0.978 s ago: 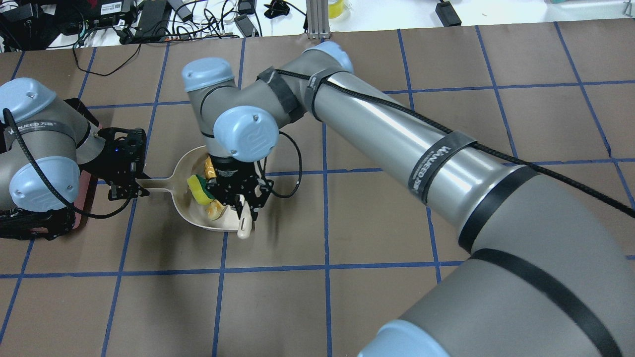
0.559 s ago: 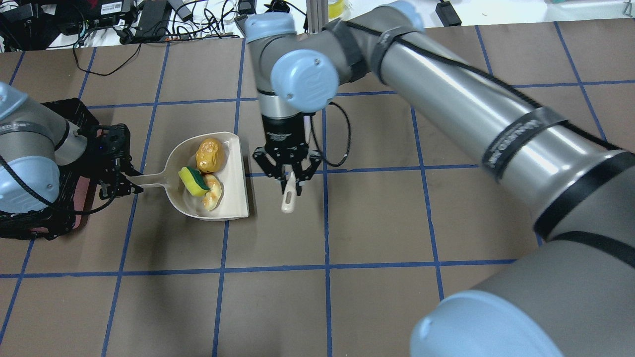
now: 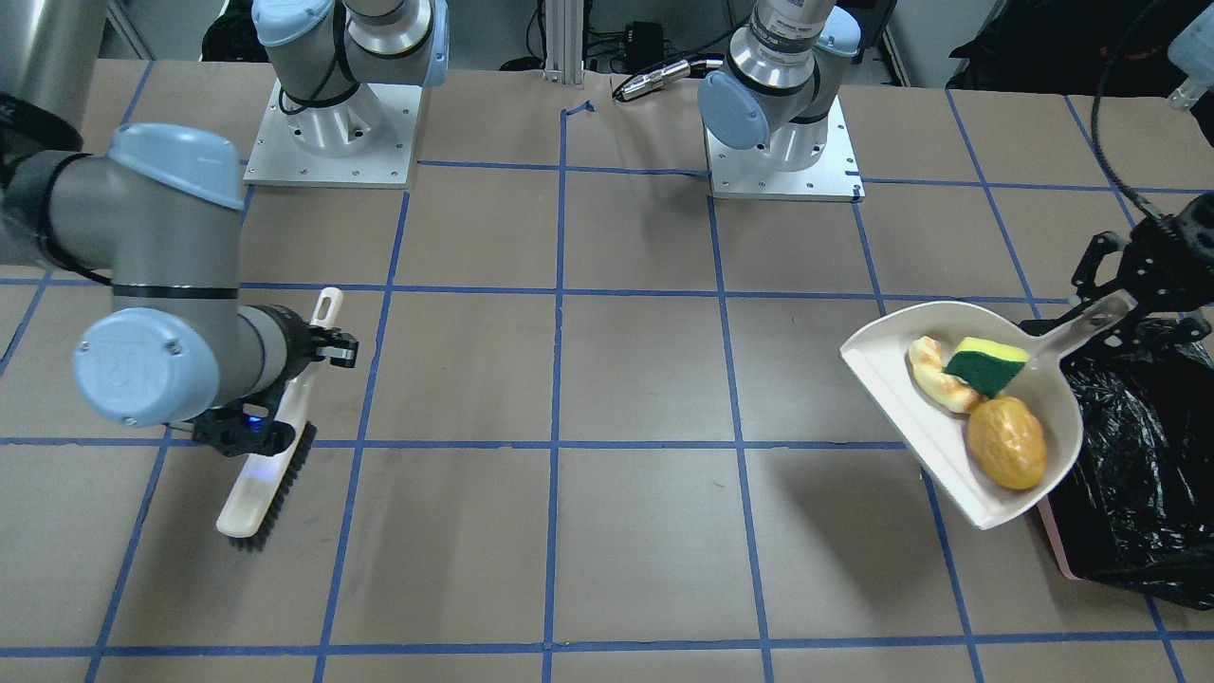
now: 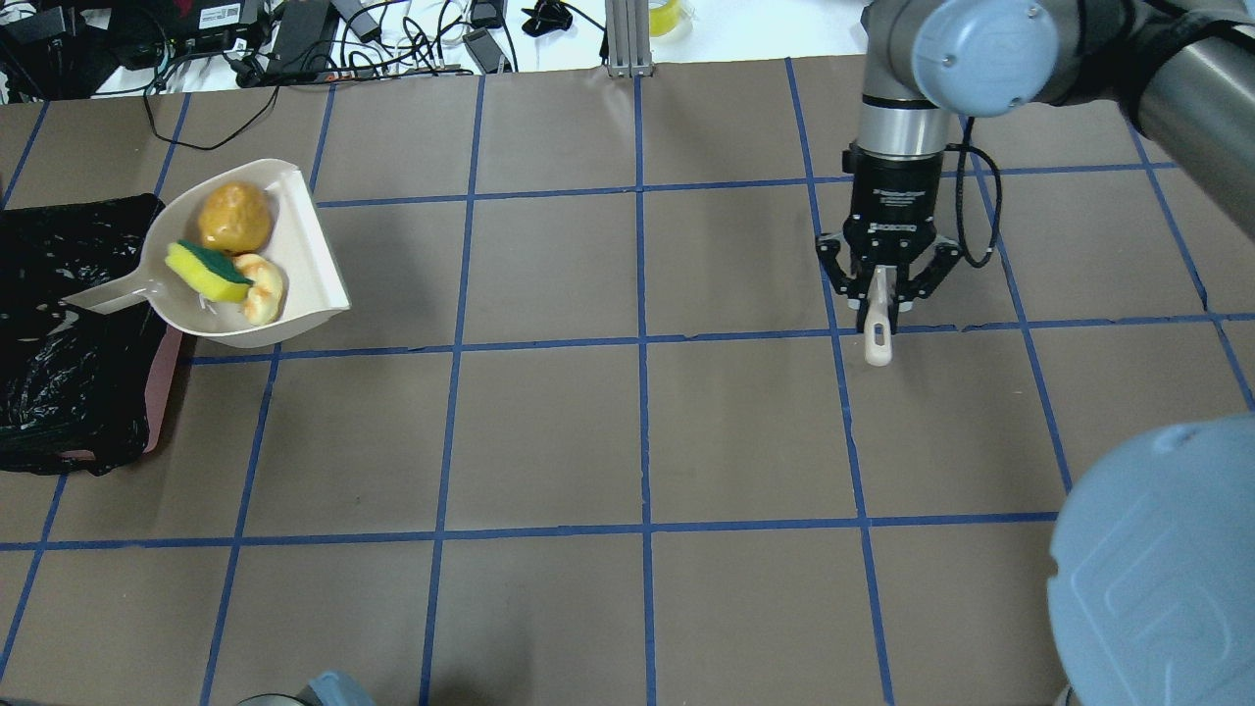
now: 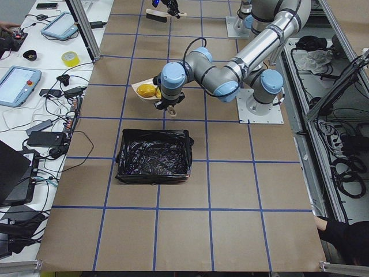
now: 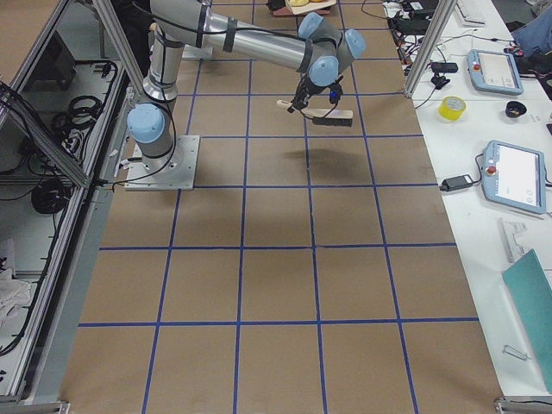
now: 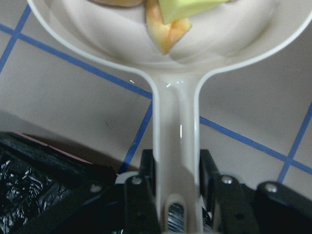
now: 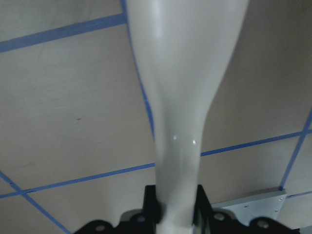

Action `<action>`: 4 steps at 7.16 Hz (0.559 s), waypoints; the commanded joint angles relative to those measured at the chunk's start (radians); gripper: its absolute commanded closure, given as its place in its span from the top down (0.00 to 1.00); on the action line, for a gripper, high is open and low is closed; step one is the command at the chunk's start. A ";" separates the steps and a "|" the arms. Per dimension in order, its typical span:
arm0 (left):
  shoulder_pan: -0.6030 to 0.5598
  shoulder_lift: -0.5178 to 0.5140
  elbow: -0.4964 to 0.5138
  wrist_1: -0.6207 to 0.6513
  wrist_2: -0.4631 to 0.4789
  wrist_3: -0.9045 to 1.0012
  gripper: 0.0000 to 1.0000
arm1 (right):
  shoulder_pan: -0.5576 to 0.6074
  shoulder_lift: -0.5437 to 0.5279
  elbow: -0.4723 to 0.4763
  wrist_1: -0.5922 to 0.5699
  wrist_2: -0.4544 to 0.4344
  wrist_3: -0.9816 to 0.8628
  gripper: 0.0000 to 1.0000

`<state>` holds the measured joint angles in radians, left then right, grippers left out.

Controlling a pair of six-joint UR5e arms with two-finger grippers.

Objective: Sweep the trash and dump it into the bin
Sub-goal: 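Tip the dustpan over the bin with the left gripper while the right withdraws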

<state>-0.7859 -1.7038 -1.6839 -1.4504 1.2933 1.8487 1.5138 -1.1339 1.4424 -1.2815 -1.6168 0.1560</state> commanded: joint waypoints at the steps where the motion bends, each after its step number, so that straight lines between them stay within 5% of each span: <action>1: 0.147 -0.017 0.068 -0.022 0.064 -0.016 0.00 | -0.133 0.073 -0.006 -0.015 -0.124 -0.114 0.02; 4: 0.272 -0.117 0.249 -0.022 0.139 -0.066 0.00 | -0.222 0.100 0.007 -0.076 -0.209 -0.316 0.02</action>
<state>-0.5678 -1.7807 -1.5048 -1.4724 1.3971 1.8033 1.3178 -1.0421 1.4398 -1.3200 -1.8005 -0.0736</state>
